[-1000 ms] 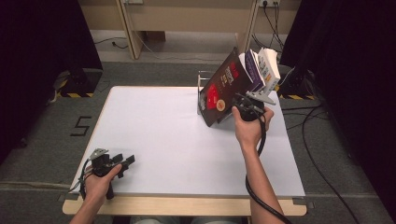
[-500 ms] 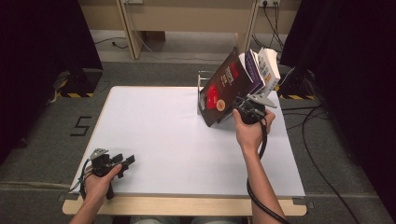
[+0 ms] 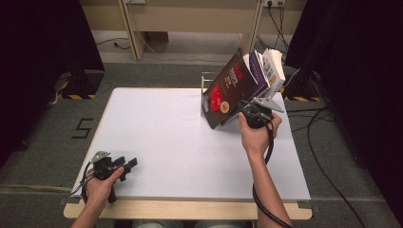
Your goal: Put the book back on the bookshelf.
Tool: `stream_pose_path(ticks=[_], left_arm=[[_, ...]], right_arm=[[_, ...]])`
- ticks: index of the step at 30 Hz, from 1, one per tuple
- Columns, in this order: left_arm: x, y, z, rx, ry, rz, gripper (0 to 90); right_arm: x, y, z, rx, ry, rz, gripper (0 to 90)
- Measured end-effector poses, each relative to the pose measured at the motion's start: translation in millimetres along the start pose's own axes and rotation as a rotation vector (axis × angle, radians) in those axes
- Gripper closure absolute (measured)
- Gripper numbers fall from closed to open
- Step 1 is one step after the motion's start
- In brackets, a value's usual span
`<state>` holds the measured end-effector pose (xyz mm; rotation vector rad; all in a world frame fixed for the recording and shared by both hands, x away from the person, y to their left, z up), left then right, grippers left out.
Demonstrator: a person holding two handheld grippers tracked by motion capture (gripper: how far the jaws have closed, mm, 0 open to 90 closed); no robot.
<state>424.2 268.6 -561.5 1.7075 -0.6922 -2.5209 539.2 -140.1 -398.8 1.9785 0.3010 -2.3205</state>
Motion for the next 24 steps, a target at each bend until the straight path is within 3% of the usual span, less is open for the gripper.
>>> stream_pose_path(ticks=[24], left_arm=[[-1.2,-0.2,0.9,-0.003,0.006,-0.004,34.9]], right_arm=[[9.5,5.3,18.2,0.008,0.003,0.011,56.0]])
Point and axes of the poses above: each handheld gripper's, and its own axes: z roughly backward along the jaws, x roughly out of its underside, y roughly to its right, the point moved 10 cm from there along -z, roughly forward along the jaws, and after that the axes turned 14 degrees about y, right-handed, at the moved point
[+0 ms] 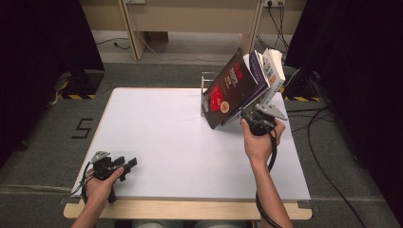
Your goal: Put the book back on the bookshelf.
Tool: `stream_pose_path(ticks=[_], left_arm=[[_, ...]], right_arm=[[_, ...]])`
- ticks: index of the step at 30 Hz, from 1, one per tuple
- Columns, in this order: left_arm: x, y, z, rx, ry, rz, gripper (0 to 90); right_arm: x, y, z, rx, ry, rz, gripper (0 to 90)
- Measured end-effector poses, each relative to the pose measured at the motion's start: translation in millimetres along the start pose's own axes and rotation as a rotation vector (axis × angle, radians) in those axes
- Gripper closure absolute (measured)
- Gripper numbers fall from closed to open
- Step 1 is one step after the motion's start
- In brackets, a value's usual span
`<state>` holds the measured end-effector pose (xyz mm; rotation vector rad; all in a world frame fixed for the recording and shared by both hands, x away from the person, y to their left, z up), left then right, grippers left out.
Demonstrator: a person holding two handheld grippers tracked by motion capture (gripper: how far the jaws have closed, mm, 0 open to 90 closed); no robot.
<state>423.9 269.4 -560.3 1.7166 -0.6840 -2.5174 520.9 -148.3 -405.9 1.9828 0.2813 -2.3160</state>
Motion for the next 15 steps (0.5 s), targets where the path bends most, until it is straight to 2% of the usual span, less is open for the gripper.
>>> stream_pose_path(ticks=[15], left_arm=[[-0.2,0.0,0.2,-0.003,0.002,-0.003,34.9]], right_arm=[[14.7,5.0,11.4,0.002,-0.01,0.007,55.9]])
Point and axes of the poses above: each handheld gripper's, and its own axes: z roughly backward along the jaws, x roughly out of its underside, y roughly to its right, the point moved 10 cm from there along -z, roughly forward along the jaws, and after that the axes turned 14 degrees about y, right-handed, at the moved point
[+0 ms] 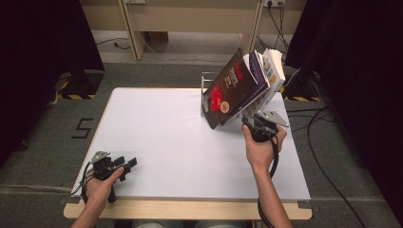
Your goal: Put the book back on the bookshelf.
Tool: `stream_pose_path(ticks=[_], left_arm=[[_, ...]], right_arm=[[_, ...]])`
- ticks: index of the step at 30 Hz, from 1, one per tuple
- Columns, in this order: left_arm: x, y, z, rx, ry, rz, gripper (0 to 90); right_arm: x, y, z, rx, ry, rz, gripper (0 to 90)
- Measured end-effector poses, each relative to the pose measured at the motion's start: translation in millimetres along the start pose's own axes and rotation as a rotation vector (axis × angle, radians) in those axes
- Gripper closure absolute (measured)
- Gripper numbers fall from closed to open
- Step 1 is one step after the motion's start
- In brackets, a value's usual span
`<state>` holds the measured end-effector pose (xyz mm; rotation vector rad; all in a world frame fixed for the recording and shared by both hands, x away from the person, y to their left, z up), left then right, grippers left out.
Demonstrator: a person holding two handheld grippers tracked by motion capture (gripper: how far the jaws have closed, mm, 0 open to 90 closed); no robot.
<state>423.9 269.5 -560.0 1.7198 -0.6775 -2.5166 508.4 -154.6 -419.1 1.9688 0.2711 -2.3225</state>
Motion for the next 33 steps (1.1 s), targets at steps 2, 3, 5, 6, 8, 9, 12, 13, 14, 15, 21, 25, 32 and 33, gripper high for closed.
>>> stream_pose_path(ticks=[2,3,5,6,8,9,12,13,14,15,21,25,32,33], left_arm=[[-0.2,0.0,0.2,0.0,0.001,-0.001,34.9],[-0.2,0.0,0.3,0.0,0.001,0.002,34.9],[-0.2,-0.4,0.4,0.0,0.001,0.002,34.9],[-0.3,-0.5,0.5,-0.001,0.0,0.002,34.9],[-0.5,-0.1,0.5,0.001,0.002,0.001,34.9],[-0.5,0.1,0.4,0.001,0.002,0.001,34.9],[0.2,0.3,0.1,0.001,0.0,0.0,34.9],[0.3,0.4,0.1,0.001,0.0,0.0,34.9],[0.4,0.3,0.2,0.0,0.0,0.001,34.9],[0.5,0.1,0.3,-0.001,0.0,0.0,34.9],[0.4,-0.3,0.2,-0.001,0.001,0.002,34.9],[-0.1,0.4,0.4,-0.001,0.002,-0.001,34.9],[-0.1,0.1,0.2,-0.001,0.002,0.0,34.9],[0.2,0.2,0.0,-0.001,0.001,-0.001,34.9]], right_arm=[[0.3,0.3,0.7,-0.001,0.001,-0.004,55.9],[0.3,0.9,1.3,0.002,0.002,-0.002,55.9],[0.1,1.2,2.6,0.0,0.003,-0.003,55.9],[-0.3,1.8,3.2,0.002,0.006,0.0,55.9],[-0.5,2.3,4.8,0.003,0.007,0.0,55.9],[-0.4,2.7,5.7,0.003,0.008,0.005,55.9],[0.1,3.5,7.7,0.003,0.007,0.005,55.9],[0.4,3.9,8.3,0.004,0.007,0.005,55.9],[0.7,4.1,8.5,0.003,0.009,0.003,55.9],[1.4,4.4,9.3,0.006,0.008,0.006,55.9],[5.0,6.4,12.4,0.01,0.005,0.006,55.8],[5.5,8.3,14.6,0.015,0.012,0.008,55.8],[10.6,11.6,19.6,0.016,0.016,0.018,55.8],[11.5,11.9,20.2,0.02,0.014,0.018,55.8]])
Point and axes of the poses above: each handheld gripper's, and its own axes: z roughly backward along the jaws, x roughly out of its underside, y roughly to its right, the point moved 10 cm from there along -z, roughly forward along the jaws, and after that the axes turned 14 degrees about y, right-handed, at the moved point
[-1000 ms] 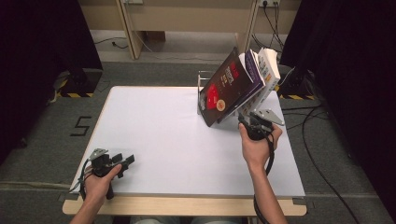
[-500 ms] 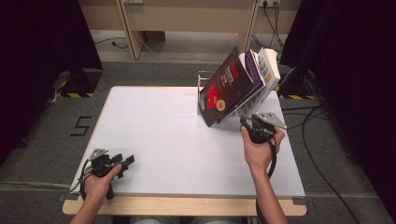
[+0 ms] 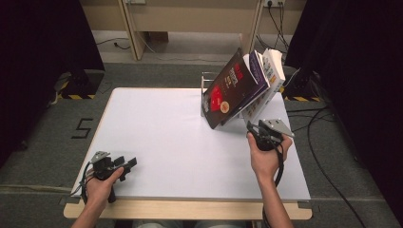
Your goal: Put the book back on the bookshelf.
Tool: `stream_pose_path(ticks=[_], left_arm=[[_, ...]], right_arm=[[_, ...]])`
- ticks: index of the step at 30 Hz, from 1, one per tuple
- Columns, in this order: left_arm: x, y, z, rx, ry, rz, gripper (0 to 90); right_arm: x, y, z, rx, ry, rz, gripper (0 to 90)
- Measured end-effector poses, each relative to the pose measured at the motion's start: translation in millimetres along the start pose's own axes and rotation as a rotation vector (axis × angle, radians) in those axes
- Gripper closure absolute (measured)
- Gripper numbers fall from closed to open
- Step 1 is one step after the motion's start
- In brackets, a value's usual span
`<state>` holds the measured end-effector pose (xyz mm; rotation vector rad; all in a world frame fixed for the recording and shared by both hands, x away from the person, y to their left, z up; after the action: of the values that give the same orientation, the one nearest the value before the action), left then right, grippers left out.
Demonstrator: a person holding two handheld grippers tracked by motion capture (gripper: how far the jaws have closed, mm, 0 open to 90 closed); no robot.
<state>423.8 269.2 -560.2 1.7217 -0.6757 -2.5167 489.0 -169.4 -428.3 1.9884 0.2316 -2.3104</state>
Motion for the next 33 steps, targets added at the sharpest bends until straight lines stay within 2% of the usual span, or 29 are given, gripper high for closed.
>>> stream_pose_path(ticks=[33], left_arm=[[0.4,0.2,-0.2,-0.002,-0.001,-0.003,34.9]], right_arm=[[16.2,21.0,20.6,0.028,-0.02,0.022,55.5]])
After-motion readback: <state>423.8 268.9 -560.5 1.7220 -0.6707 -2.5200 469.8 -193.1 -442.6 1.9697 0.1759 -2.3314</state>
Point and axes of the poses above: each handheld gripper's, and its own axes: z roughly backward along the jaws, x roughly out of its underside, y roughly to its right, the point moved 10 cm from there along -z, roughly forward along the jaws, and after that the axes turned 14 degrees about y, right-handed, at the moved point
